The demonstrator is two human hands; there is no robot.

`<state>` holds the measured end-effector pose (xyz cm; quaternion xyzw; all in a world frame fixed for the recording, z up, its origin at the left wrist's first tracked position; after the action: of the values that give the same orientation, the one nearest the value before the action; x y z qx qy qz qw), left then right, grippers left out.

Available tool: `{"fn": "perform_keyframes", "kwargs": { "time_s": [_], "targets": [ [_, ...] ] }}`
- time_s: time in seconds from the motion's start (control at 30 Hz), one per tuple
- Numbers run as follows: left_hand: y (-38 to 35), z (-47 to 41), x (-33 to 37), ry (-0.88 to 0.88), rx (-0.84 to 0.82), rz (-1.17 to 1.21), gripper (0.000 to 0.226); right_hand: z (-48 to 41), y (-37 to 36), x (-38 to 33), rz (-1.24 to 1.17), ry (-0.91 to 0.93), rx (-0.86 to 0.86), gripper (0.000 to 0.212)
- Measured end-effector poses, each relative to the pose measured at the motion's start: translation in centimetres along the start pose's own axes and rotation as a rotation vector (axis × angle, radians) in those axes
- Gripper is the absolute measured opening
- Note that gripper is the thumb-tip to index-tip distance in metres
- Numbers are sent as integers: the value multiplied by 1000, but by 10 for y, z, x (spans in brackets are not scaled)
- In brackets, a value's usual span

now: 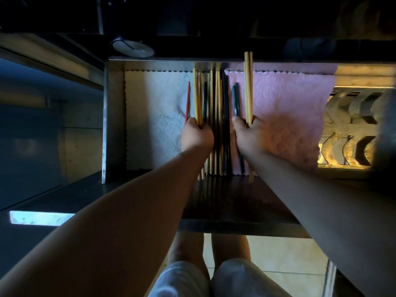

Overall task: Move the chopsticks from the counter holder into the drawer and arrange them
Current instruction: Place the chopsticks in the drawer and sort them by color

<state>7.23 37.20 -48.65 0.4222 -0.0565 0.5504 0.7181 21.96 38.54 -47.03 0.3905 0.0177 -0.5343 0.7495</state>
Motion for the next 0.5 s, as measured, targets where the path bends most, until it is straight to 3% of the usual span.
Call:
{"fn": "perform_keyframes", "kwargs": {
  "time_s": [0.2,0.4,0.5],
  "targets": [
    [-8,4,-1,41,10,62,18,4,-1,1,-166,-16,-34,30],
    [-13,3,1,65,-12,26,14,4,-2,3,-181,-10,-45,33],
    [-7,3,2,64,-29,21,25,0,-7,6,-135,-17,-63,28]
  ]
}}
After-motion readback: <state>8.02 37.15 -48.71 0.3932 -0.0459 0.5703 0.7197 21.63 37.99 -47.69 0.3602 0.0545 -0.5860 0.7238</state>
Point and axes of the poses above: each hand's wrist, its own z-axis away from the middle knuckle, its own y-axis out of the back of the hand, x = y × z, the point moved 4 cm from there along -z, towards the middle knuckle, and after that the axes turned 9 degrees about -y, right-handed, at the moved point
